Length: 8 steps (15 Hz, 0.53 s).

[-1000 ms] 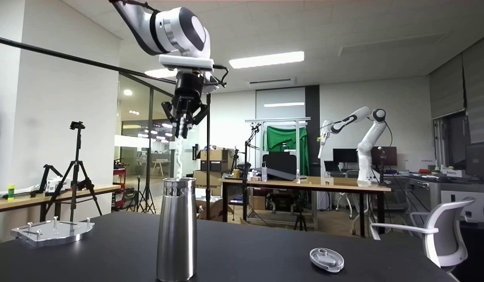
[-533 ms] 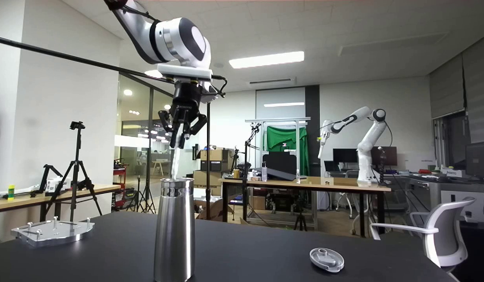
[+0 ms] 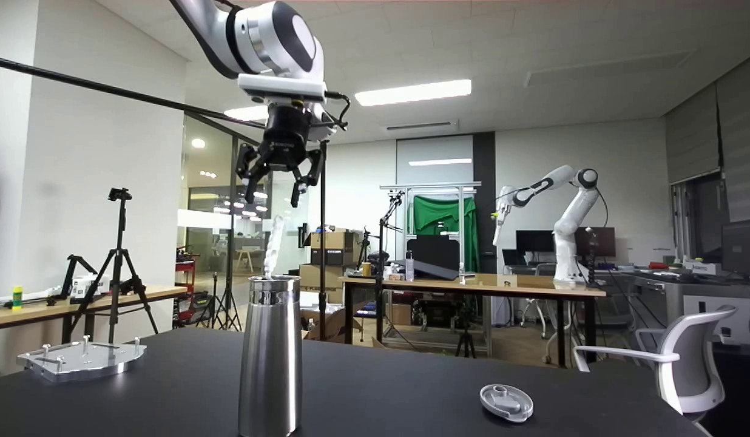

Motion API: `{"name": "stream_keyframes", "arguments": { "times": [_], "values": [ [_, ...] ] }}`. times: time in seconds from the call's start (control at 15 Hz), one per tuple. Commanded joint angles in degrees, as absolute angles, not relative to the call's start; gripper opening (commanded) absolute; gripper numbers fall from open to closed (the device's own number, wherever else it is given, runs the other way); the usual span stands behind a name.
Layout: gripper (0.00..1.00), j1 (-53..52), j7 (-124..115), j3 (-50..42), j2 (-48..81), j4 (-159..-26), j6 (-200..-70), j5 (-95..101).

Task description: Use the brush to clean the inside of the silver bottle

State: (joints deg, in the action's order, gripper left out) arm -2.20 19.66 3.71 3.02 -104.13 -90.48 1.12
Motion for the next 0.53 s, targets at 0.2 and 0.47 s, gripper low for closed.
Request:
{"name": "stream_keyframes", "arguments": {
  "times": [0.2,0.47],
  "values": [
    [1.0,-2.37,19.63,3.29,1.81,-104.21,-88.01,0.84],
    [1.0,-2.34,19.63,3.14,1.81,-104.47,-87.61,0.68]
  ]
}}
